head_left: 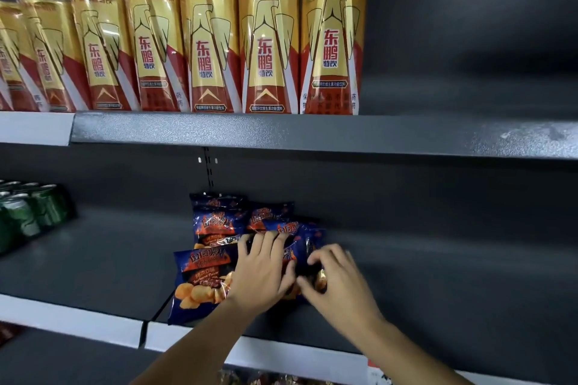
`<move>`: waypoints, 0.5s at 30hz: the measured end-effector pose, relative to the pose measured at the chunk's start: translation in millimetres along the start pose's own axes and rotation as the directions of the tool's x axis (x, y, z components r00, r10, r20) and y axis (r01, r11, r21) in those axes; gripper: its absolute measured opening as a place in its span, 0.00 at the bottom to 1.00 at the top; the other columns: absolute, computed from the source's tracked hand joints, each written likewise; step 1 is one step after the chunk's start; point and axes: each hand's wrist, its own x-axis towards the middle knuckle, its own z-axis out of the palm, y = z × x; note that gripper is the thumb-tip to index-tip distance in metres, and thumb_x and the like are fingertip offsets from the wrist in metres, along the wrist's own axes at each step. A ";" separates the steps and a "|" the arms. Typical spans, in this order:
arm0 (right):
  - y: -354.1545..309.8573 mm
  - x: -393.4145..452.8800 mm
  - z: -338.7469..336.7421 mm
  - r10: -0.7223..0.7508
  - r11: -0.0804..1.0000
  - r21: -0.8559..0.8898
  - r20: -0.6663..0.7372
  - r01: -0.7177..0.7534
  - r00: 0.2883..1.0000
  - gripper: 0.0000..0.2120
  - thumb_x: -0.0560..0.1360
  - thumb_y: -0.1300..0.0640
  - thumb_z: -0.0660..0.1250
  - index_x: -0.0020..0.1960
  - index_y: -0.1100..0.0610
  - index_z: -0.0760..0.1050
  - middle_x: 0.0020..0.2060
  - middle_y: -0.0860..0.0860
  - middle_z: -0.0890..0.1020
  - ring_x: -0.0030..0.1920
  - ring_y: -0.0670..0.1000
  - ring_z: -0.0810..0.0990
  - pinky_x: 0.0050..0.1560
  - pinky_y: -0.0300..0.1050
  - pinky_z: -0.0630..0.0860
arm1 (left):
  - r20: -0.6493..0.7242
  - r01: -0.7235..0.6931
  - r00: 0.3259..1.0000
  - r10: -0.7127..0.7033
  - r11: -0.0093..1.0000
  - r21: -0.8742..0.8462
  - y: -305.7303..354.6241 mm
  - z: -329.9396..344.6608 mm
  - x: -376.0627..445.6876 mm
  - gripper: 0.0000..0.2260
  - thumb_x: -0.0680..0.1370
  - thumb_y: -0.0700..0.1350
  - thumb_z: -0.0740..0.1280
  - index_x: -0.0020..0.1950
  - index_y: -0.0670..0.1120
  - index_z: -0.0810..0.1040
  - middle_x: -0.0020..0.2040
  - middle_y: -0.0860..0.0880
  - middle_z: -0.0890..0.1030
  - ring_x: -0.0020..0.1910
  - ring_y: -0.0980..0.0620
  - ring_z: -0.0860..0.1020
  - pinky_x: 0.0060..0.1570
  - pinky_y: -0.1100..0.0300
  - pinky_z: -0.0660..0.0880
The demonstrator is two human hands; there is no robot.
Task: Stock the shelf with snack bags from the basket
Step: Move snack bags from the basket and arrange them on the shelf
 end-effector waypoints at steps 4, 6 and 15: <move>-3.0 -11.5 19.8 0.235 0.971 0.021 0.089 -0.238 0.968 0.26 0.69 0.38 0.73 0.60 0.49 0.69 0.56 0.43 0.68 0.58 0.46 0.68 0.56 0.37 0.69 | 0.048 -0.033 0.998 0.037 0.996 -0.084 -0.5 -1.4 -0.7 0.23 0.76 0.51 0.57 0.68 0.43 0.71 0.59 0.47 0.75 0.57 0.45 0.74 0.60 0.46 0.65; 1.1 -7.7 25.3 0.356 0.930 0.076 0.057 -0.360 0.933 0.35 0.67 0.40 0.76 0.67 0.51 0.66 0.61 0.47 0.67 0.63 0.50 0.67 0.62 0.40 0.68 | 0.083 -0.062 0.994 0.073 0.989 -0.135 -3.5 -4.5 -2.6 0.25 0.76 0.51 0.58 0.71 0.43 0.69 0.61 0.47 0.74 0.60 0.46 0.73 0.62 0.46 0.65; 2.9 -2.6 49.5 0.475 0.825 0.231 0.211 -0.516 0.854 0.46 0.71 0.45 0.75 0.79 0.59 0.53 0.69 0.52 0.67 0.68 0.50 0.71 0.63 0.40 0.70 | 0.133 -0.014 0.990 0.047 0.971 -0.238 -35.1 -17.8 -21.6 0.33 0.76 0.59 0.62 0.77 0.44 0.60 0.72 0.47 0.65 0.72 0.49 0.63 0.72 0.51 0.57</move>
